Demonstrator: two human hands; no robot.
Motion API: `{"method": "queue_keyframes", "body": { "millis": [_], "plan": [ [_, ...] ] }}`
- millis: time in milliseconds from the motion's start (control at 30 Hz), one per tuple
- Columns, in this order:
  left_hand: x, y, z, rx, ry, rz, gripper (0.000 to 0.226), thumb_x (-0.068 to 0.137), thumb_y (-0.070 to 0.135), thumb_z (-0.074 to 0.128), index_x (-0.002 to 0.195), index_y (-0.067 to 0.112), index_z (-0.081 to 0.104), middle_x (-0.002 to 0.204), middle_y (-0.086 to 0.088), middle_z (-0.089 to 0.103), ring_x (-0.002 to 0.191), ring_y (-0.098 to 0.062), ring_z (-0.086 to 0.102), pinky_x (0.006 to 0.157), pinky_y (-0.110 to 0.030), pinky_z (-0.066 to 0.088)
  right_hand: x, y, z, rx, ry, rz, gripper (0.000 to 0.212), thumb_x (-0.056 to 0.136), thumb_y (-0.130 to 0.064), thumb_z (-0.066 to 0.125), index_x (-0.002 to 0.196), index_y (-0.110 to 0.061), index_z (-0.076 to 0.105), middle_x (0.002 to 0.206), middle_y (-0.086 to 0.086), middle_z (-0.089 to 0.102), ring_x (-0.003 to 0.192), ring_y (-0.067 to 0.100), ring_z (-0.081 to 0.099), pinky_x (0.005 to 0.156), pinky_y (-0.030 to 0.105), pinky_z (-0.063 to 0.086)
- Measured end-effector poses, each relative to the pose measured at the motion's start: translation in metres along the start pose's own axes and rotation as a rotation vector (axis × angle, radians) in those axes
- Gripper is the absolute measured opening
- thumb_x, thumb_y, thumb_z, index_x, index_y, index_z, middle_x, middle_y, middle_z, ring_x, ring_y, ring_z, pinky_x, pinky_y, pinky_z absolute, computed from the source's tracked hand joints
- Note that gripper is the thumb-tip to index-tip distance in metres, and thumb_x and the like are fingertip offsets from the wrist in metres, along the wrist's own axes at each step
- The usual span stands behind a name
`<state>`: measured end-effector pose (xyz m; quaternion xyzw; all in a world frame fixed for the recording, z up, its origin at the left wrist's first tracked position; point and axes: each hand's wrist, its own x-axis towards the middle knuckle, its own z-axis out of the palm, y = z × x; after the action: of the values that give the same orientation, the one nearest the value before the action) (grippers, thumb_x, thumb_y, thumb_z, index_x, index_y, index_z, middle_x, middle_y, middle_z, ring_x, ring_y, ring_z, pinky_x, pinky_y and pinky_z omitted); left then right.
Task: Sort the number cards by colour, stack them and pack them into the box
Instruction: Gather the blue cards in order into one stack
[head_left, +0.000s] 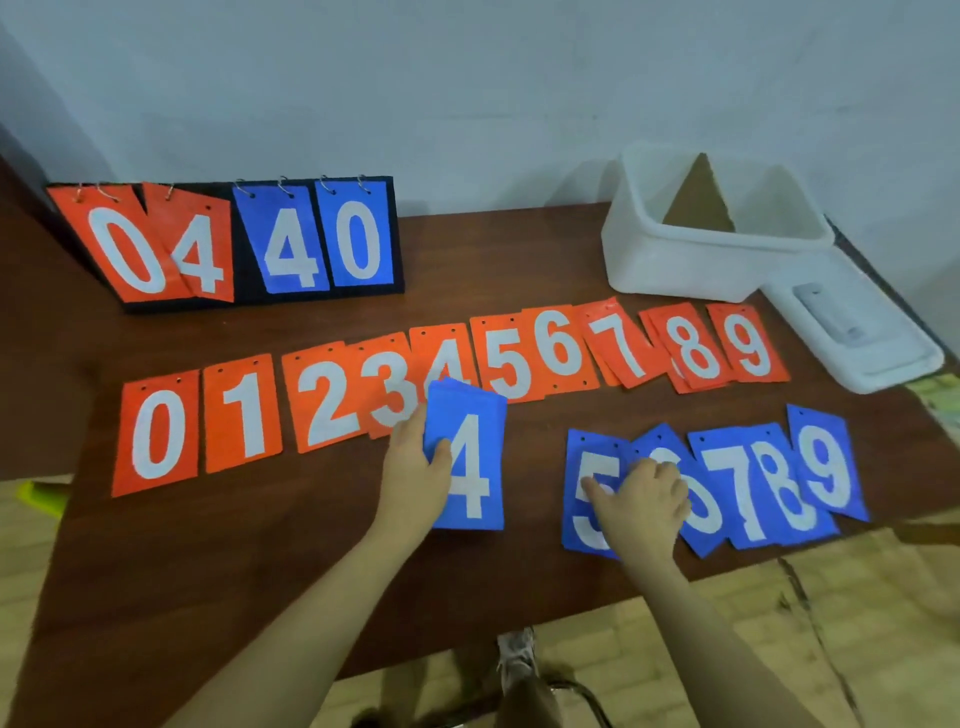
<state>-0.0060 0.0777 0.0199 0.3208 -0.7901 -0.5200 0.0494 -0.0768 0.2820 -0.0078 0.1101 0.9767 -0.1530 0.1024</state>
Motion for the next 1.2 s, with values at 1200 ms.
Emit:
{"method": "queue_keyframes", "body": {
  "millis": [1200],
  "plan": [
    [-0.003,0.056,0.062,-0.053,0.013,-0.03,0.046,0.097,0.024,0.043,0.141,0.02,0.032,0.134,0.0,0.044,0.113,-0.005,0.044,0.071,-0.009,0.046,0.017,-0.054,-0.027,0.984,-0.296,-0.027,0.012,0.087,-0.025,0.065,0.087,-0.019,0.055,0.09,0.0,0.064,0.085,0.014,0.064,0.061,0.02,0.052]
  ]
}}
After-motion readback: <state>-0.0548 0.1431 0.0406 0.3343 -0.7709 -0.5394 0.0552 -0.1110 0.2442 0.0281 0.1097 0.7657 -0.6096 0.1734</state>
